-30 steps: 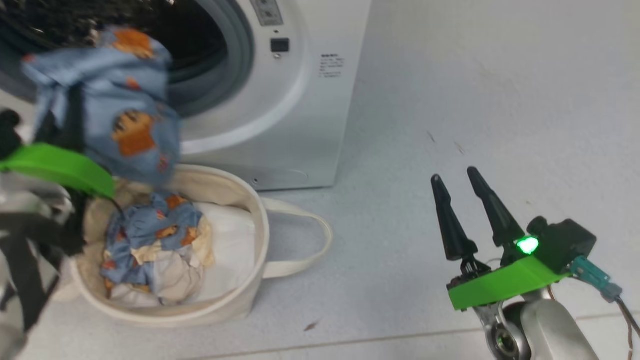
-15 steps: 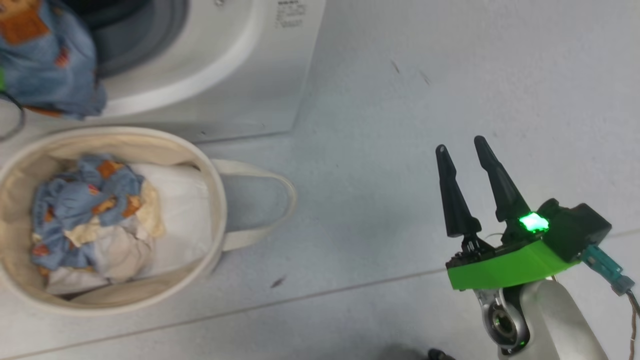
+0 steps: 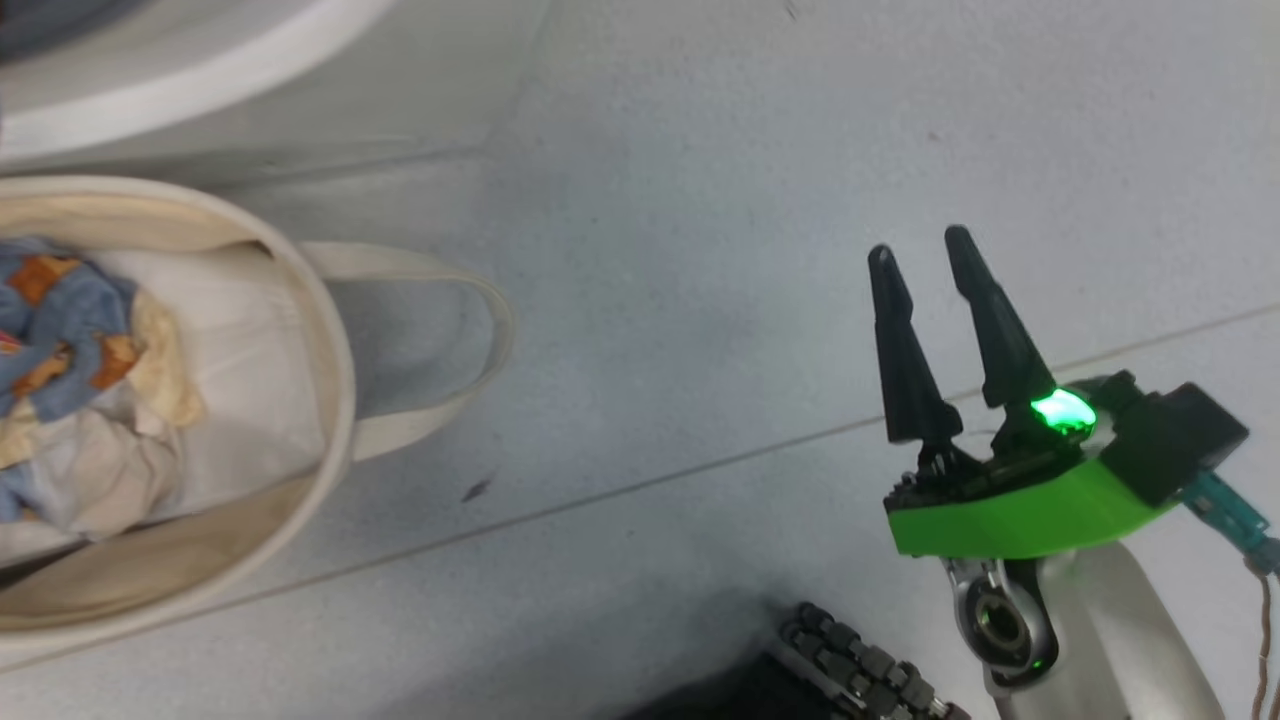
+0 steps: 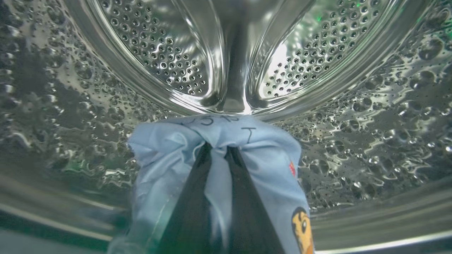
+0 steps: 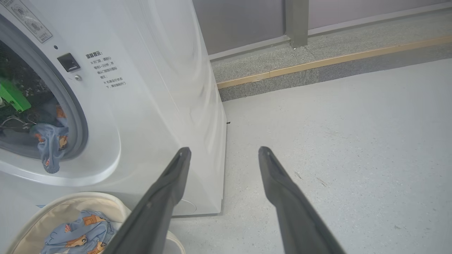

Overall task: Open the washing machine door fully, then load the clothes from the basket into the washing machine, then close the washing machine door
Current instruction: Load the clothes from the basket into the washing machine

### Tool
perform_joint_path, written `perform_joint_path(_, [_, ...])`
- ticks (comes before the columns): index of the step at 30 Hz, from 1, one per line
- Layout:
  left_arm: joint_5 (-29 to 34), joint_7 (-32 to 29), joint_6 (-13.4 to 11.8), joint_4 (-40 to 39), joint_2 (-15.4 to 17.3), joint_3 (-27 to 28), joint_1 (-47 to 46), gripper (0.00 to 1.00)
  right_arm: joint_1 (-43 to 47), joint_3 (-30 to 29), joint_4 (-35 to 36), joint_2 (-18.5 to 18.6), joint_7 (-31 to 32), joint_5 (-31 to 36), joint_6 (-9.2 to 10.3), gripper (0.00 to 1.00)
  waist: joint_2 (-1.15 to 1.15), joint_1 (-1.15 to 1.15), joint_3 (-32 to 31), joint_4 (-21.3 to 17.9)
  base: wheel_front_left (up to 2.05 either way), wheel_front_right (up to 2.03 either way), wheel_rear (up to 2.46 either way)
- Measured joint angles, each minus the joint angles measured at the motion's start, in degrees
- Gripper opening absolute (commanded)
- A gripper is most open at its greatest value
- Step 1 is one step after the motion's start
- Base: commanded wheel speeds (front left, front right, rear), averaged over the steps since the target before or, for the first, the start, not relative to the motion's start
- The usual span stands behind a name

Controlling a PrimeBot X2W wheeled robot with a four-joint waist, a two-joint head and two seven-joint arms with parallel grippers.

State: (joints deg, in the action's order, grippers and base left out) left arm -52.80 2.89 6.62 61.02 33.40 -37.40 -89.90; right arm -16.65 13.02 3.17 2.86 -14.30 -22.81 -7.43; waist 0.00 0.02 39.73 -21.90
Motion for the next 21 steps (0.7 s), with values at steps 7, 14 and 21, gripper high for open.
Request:
perform_joint_path(7, [2.5,8.2,0.5,2.5,-0.1,-0.7,-10.2,0.00,-0.6,0.0,1.2,-0.1,0.0,-1.0,0.00,1.00,0.00,-0.01,3.6,-1.5,0.00,0.00,0.00])
perform_joint_path(14, [3.1,11.4,0.5,3.4,0.0,2.0,-17.0,0.00,-0.6,0.2,1.9,-0.1,0.0,-1.0,0.00,1.00,0.00,-0.02,5.7,-1.9,0.00,0.00,0.00])
perform_joint_path(21, [6.5,11.8,0.5,-2.0,0.5,9.4,-18.2,0.00,-1.2,0.3,2.4,-0.1,0.0,-1.1,0.00,1.00,0.00,-0.02,7.6,-1.6,0.00,0.00,0.00])
